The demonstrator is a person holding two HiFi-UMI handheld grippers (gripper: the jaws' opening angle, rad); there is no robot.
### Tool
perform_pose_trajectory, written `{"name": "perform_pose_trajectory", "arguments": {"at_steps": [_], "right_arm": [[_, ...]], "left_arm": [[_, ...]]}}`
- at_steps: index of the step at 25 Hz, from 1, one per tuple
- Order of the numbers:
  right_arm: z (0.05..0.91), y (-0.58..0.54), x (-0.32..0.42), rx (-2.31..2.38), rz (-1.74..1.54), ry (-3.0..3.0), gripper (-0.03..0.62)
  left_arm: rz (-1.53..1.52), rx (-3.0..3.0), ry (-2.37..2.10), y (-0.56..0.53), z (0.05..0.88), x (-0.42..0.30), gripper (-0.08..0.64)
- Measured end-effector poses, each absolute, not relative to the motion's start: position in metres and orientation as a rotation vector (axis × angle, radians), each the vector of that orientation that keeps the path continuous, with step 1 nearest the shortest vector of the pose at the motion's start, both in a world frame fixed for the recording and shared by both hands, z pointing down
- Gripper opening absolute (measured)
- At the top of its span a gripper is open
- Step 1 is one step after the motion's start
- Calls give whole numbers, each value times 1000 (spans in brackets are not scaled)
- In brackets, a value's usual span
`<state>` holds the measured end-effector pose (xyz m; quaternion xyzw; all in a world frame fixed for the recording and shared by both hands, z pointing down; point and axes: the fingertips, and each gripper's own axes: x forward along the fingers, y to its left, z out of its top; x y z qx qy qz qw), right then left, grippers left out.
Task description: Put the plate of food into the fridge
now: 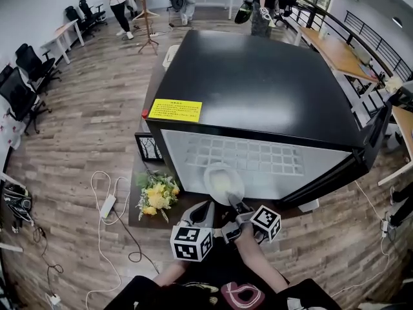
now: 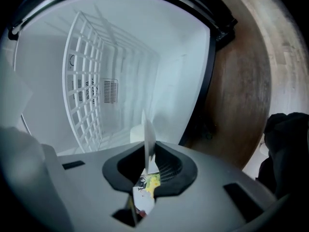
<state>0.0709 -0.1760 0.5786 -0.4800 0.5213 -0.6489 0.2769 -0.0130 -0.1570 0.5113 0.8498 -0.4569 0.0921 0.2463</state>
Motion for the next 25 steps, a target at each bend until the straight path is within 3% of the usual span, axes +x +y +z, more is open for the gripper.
{"name": "perform_pose_trajectory", "arguments": {"at_steps": [25], "right_arm": [[607,-226,72,-1323,-1797,1389,51]], "left_arm": [[277,2255,-1334,-194,524,-14,8]]}}
